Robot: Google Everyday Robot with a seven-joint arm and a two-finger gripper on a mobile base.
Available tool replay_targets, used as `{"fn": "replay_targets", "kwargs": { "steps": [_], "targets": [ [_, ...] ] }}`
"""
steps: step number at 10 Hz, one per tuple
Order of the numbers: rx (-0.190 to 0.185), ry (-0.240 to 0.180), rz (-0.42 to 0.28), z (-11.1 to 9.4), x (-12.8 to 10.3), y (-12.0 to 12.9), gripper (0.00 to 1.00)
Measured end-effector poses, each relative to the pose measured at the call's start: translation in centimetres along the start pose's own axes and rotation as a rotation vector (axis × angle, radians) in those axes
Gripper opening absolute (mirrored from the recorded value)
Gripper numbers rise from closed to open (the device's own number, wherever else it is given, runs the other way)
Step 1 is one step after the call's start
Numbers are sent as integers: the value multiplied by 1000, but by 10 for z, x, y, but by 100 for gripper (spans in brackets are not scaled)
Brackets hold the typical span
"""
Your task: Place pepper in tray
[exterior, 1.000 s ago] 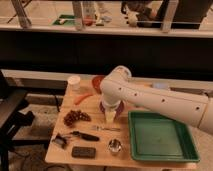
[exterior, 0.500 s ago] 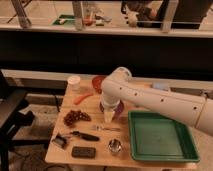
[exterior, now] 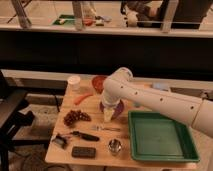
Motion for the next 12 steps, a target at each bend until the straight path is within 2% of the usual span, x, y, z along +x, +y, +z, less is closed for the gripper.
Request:
{"fn": "replay_targets", "kwargs": {
  "steps": [3, 6, 12],
  "targets": [
    [8, -14, 9, 10, 4, -7, 80],
    [9, -31, 2, 25, -2, -13, 80],
    [11, -40, -3, 43, 1, -20, 80]
  ]
}}
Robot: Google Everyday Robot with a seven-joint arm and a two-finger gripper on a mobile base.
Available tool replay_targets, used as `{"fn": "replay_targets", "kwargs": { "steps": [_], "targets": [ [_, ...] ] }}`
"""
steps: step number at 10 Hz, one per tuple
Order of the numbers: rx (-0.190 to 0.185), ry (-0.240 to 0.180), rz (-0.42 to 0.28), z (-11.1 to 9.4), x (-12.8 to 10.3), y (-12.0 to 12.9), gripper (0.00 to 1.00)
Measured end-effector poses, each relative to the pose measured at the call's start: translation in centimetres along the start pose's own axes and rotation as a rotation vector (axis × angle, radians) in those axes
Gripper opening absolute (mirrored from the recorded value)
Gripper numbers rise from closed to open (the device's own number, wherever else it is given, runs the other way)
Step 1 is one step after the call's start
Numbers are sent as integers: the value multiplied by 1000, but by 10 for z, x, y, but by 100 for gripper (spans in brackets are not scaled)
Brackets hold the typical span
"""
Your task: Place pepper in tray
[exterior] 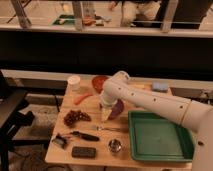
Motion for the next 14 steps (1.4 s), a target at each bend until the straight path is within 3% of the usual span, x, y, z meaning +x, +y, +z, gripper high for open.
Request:
{"fn": "replay_targets", "kwargs": {
  "steps": [2, 4, 6, 8, 14],
  "targets": [
    [17, 3, -44, -9, -6, -6, 80],
    [32, 6, -134, -17, -32, -25, 80],
    [35, 3, -212, -10, -58, -38, 80],
    [35, -6, -261, -4, -63, -48, 80],
    [27, -33, -305, 14, -71, -70, 80]
  ]
}}
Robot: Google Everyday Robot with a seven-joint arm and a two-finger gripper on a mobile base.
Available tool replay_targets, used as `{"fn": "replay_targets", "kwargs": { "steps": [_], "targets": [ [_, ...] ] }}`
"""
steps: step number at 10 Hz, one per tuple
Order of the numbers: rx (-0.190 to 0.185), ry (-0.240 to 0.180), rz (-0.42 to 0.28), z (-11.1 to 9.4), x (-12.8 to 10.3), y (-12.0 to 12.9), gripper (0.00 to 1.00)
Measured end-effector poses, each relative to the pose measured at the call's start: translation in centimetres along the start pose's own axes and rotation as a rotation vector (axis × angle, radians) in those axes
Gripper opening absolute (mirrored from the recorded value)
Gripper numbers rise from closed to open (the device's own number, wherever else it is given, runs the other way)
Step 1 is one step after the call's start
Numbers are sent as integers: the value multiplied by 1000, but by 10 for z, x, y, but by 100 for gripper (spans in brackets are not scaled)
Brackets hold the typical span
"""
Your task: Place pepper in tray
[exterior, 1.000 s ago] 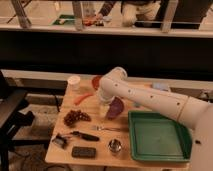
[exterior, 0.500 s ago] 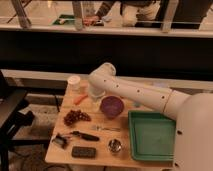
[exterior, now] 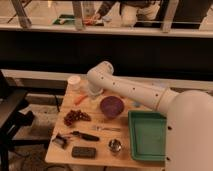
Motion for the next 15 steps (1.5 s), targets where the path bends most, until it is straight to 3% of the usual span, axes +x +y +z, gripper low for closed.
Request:
{"fn": "replay_targets", "kwargs": {
  "steps": [9, 15],
  "targets": [
    [10, -33, -37, 31, 3, -25, 80],
    [-46, -54, -79, 59, -5, -44, 80]
  ]
}}
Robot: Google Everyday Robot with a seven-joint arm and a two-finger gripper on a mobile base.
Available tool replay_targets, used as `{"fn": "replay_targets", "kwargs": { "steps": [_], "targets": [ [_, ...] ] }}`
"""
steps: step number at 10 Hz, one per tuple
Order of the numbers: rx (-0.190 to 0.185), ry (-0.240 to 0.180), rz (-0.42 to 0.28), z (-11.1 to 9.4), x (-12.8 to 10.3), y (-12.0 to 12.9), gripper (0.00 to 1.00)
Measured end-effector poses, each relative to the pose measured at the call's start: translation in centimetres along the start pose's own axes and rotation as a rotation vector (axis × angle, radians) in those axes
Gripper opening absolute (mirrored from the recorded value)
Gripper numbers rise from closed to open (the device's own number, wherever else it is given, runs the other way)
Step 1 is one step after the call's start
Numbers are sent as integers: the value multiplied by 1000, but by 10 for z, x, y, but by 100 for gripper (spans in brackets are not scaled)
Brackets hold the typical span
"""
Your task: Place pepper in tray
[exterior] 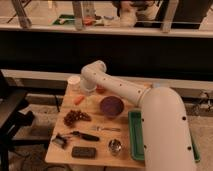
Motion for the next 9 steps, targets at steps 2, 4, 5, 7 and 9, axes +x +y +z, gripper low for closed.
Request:
{"fn": "replay_targets", "kwargs": {
  "steps": [2, 4, 5, 7, 9],
  "targets": [
    [-18, -11, -9, 10, -4, -5, 80],
    [-29, -18, -9, 18, -2, -9, 80],
    [-35, -24, -6, 22, -2, -10, 80],
    [-40, -33, 7, 29, 4, -13, 80],
    [-48, -37, 20, 36, 9, -16, 80]
  ]
}}
